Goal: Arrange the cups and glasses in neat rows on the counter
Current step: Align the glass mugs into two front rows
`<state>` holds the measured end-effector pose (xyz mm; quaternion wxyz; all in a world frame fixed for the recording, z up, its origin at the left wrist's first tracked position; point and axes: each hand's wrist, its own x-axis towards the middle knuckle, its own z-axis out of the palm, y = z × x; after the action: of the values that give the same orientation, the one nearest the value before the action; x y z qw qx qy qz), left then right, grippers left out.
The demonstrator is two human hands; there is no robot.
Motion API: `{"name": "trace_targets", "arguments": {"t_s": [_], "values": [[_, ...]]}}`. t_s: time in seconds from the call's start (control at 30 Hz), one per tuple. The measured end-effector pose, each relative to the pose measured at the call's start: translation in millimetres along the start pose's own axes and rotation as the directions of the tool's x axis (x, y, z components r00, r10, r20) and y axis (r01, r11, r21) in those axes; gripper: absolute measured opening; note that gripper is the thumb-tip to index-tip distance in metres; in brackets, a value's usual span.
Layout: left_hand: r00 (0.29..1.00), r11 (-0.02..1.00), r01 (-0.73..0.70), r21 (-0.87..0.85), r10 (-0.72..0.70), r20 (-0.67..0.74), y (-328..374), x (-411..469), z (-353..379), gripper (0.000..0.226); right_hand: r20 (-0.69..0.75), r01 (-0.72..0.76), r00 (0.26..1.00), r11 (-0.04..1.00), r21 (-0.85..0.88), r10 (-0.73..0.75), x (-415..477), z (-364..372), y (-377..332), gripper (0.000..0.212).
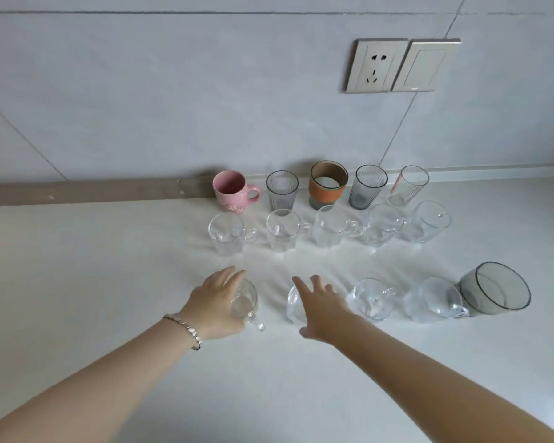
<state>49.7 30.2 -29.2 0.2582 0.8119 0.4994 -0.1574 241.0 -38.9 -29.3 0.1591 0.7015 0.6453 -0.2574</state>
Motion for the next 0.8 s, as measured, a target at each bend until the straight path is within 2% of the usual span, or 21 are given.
{"name": "trace_targets", "arguments": {"t_s": [0.1, 0.2, 0.33, 0.43, 0.5, 0.63, 0.8], "values": [[0.99, 0.983, -0.143, 0.117, 0.141, 0.027, -13.5, -0.4, 11.0, 0.092, -0.023, -0.082, 0.996, 0.996, 0.043, 0.083, 3.8, 4.1, -7.1, 0.085], [0.981, 0.974, -0.178, 0.14, 0.188, -0.057, -15.3, 3.5, 12.6, 0.081, -0.049, -0.127, 0.99, 0.982, 0.142, 0.135, 4.7, 6.6, -6.9, 0.085], [0.99, 0.997, -0.062, 0.049, 0.068, -0.125, -13.3, 11.1, 8.4, 0.074, -0.135, -0.164, 0.968, 0.94, 0.298, 0.211, 11.6, 7.2, -10.1, 0.095], [0.978, 0.986, 0.098, -0.134, -0.12, -0.169, -18.4, 18.5, 4.6, 0.072, -0.205, -0.13, 0.956, 0.93, 0.344, 0.21, 24.9, 4.1, -16.7, 0.096], [0.963, 0.959, 0.153, -0.237, -0.199, -0.184, -24.4, 23.2, 1.4, 0.073, -0.217, -0.112, 0.956, 0.927, 0.357, 0.199, 33.2, 2.1, -22.5, 0.096], [0.946, 0.94, 0.163, -0.299, -0.236, -0.224, -30.3, 28.2, 1.6, 0.075, -0.237, -0.102, 0.95, 0.921, 0.377, 0.202, 44.0, 0.3, -29.0, 0.095], [0.949, 0.93, 0.125, -0.346, -0.213, -0.231, -31.8, 29.2, 5.2, 0.075, -0.266, -0.094, 0.94, 0.914, 0.395, 0.212, 45.3, 6.3, -31.1, 0.092]]}}
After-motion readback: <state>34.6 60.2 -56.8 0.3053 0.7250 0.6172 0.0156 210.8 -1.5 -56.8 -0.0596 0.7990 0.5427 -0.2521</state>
